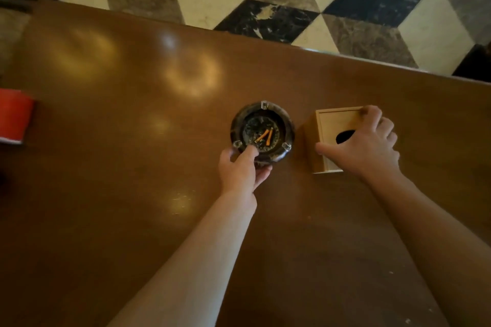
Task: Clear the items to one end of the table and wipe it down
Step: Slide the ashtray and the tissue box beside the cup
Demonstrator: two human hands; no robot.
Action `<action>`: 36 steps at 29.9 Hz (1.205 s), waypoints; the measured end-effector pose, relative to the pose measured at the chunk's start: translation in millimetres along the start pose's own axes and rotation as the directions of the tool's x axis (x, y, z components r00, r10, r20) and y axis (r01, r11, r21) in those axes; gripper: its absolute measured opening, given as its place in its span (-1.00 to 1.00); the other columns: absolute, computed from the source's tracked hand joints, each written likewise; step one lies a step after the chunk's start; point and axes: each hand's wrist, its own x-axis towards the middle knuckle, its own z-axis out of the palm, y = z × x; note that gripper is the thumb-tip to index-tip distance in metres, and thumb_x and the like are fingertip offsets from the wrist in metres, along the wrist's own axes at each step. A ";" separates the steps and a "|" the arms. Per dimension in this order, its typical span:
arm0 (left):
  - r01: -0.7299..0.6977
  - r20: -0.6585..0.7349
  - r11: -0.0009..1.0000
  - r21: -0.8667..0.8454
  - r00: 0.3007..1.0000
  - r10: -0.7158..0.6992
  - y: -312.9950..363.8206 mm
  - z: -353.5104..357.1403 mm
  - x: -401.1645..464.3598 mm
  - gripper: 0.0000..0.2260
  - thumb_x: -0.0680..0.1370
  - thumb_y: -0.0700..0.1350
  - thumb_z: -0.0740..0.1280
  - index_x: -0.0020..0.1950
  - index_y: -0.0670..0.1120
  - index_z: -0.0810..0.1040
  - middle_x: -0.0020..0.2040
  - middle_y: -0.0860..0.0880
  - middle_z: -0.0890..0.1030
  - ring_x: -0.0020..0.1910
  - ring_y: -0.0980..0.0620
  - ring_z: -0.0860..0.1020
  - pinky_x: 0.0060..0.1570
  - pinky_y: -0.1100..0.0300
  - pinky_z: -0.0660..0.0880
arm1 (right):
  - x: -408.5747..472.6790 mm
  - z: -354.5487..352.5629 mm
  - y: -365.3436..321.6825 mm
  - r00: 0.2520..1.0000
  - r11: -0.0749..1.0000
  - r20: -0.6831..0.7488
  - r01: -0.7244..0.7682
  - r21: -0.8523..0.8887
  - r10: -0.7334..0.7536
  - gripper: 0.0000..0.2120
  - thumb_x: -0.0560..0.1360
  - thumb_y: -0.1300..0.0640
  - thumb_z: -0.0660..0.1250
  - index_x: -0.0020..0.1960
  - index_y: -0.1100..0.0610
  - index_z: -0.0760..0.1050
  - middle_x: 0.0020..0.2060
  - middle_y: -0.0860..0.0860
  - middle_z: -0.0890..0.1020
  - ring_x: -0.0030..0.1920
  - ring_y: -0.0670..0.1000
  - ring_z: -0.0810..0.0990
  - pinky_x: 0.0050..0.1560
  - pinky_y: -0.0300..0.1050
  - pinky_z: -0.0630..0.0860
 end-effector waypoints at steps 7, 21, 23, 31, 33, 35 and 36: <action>-0.047 -0.200 0.980 -0.192 0.980 0.007 81.9 -170.7 -0.9 -0.71 0.57 -0.22 0.40 0.26 0.02 0.53 0.08 -0.18 0.69 -0.14 -0.11 0.75 -0.09 0.04 0.69 | -55.5 47.2 -167.5 0.949 0.955 0.109 0.297 -0.009 -0.295 0.15 0.00 -0.49 0.35 0.46 -0.11 0.02 0.47 0.09 0.19 0.44 0.25 0.24 0.32 0.36 0.33; -0.085 -0.367 0.901 -0.426 0.926 -0.086 156.9 -398.5 36.5 -0.47 0.57 -0.20 0.42 0.51 0.07 0.40 0.16 -0.20 0.65 -0.16 -0.09 0.75 -0.20 0.13 0.68 | -162.2 178.4 -447.8 0.488 0.468 0.400 0.870 -0.152 -0.776 0.02 0.12 -0.33 0.55 0.42 -0.05 0.15 0.45 0.09 0.20 0.43 0.21 0.22 0.38 0.28 0.29; -0.076 -0.350 0.890 -0.450 0.932 -0.098 157.8 -406.2 42.2 -0.49 0.57 -0.22 0.42 0.48 0.05 0.41 0.17 -0.20 0.64 -0.12 -0.11 0.75 -0.12 0.09 0.69 | -161.8 188.0 -466.0 0.458 0.420 0.415 0.888 -0.186 -0.786 0.02 0.12 -0.32 0.55 0.41 -0.04 0.16 0.46 0.10 0.20 0.43 0.21 0.22 0.37 0.30 0.29; -0.043 -0.304 0.856 -0.515 0.943 -0.136 157.1 -402.0 54.0 -0.51 0.56 -0.28 0.40 0.45 0.03 0.42 0.21 -0.19 0.62 -0.02 -0.13 0.73 -0.02 0.02 0.69 | -144.4 203.4 -491.7 0.435 0.405 0.426 0.899 -0.164 -0.793 -0.01 0.13 -0.29 0.57 0.40 -0.08 0.15 0.47 0.08 0.19 0.45 0.19 0.18 0.38 0.26 0.24; -0.051 -0.311 0.852 -0.521 0.941 -0.134 157.4 -398.2 53.8 -0.51 0.57 -0.27 0.40 0.45 0.03 0.42 0.22 -0.17 0.61 -0.02 -0.10 0.73 -0.02 0.03 0.69 | -141.8 203.5 -494.6 0.420 0.402 0.429 0.905 -0.138 -0.800 -0.02 0.15 -0.28 0.57 0.41 -0.08 0.15 0.49 0.08 0.17 0.48 0.20 0.17 0.40 0.26 0.22; -0.081 -0.331 0.853 -0.515 0.937 -0.111 158.3 -395.2 52.5 -0.53 0.57 -0.25 0.40 0.45 0.02 0.44 0.26 -0.15 0.60 0.03 -0.07 0.71 -0.01 0.03 0.69 | -141.5 203.9 -496.0 0.411 0.402 0.433 0.908 -0.116 -0.802 0.00 0.17 -0.28 0.57 0.44 -0.09 0.14 0.54 0.07 0.13 0.53 0.21 0.12 0.43 0.29 0.16; -0.093 -0.339 0.855 -0.511 0.935 -0.101 158.8 -392.5 51.8 -0.54 0.57 -0.24 0.41 0.45 0.01 0.45 0.27 -0.14 0.60 0.06 -0.06 0.69 -0.01 0.04 0.69 | -142.0 202.5 -494.1 0.415 0.410 0.430 0.906 -0.108 -0.802 0.01 0.18 -0.29 0.58 0.47 -0.10 0.14 0.57 0.07 0.09 0.55 0.21 0.07 0.45 0.32 0.12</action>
